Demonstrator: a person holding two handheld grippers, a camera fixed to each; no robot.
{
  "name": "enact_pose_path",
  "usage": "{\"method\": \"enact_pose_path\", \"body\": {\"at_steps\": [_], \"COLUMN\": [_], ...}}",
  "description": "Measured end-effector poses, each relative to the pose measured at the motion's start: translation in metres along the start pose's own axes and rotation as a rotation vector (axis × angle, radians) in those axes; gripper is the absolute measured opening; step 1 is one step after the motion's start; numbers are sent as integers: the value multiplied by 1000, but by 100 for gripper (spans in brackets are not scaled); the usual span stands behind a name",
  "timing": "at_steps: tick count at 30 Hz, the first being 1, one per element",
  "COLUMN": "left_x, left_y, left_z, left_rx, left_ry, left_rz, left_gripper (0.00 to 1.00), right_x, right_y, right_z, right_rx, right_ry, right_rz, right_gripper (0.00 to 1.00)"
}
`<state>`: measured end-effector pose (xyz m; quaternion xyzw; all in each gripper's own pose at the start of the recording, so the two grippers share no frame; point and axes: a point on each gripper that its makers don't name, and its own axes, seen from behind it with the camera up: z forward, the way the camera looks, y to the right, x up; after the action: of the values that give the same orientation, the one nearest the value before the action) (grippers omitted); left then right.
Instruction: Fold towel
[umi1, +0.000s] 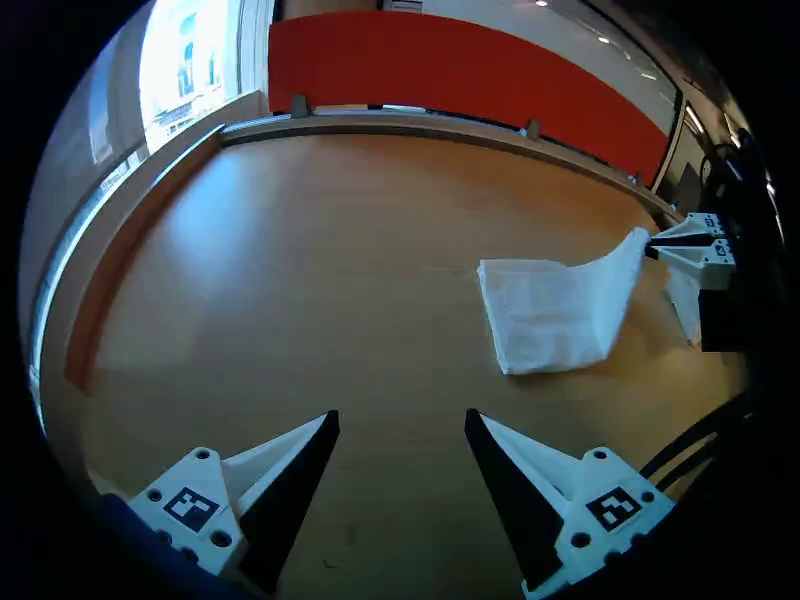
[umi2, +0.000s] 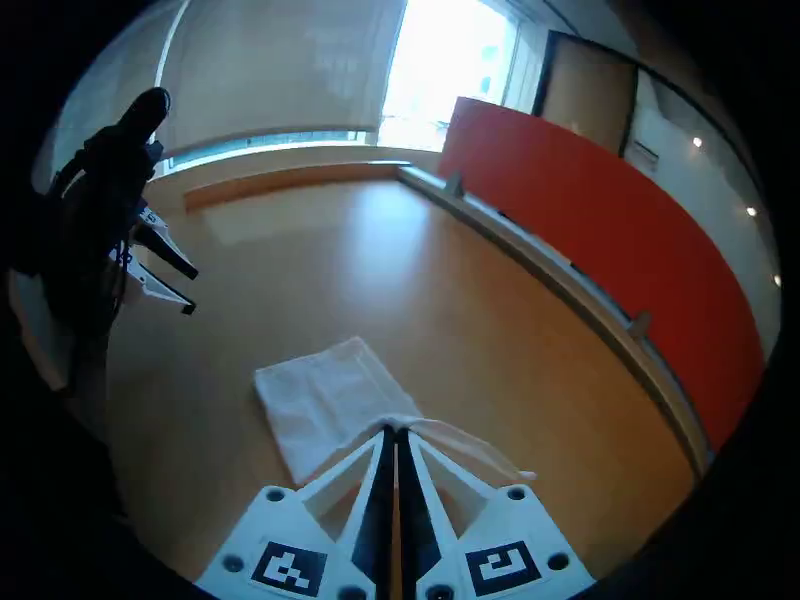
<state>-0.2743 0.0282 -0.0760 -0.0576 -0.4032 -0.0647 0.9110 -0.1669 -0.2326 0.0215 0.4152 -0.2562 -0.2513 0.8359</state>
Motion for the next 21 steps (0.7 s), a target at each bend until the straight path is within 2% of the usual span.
{"method": "enact_pose_path", "body": {"at_steps": [14,21], "left_x": [-10,-15], "left_y": [-4,-10], "left_z": [-11,-18], "left_rx": [5,16], "left_ry": [12,19], "left_rz": [-28,-52], "left_gripper": [93,94], "right_x": [30,27], "right_y": [-36,-67], "right_z": [39,64], "right_rx": [93,162], "right_ry": [-5,-37], "right_rz": [-74,-100], "right_gripper": [2,2]}}
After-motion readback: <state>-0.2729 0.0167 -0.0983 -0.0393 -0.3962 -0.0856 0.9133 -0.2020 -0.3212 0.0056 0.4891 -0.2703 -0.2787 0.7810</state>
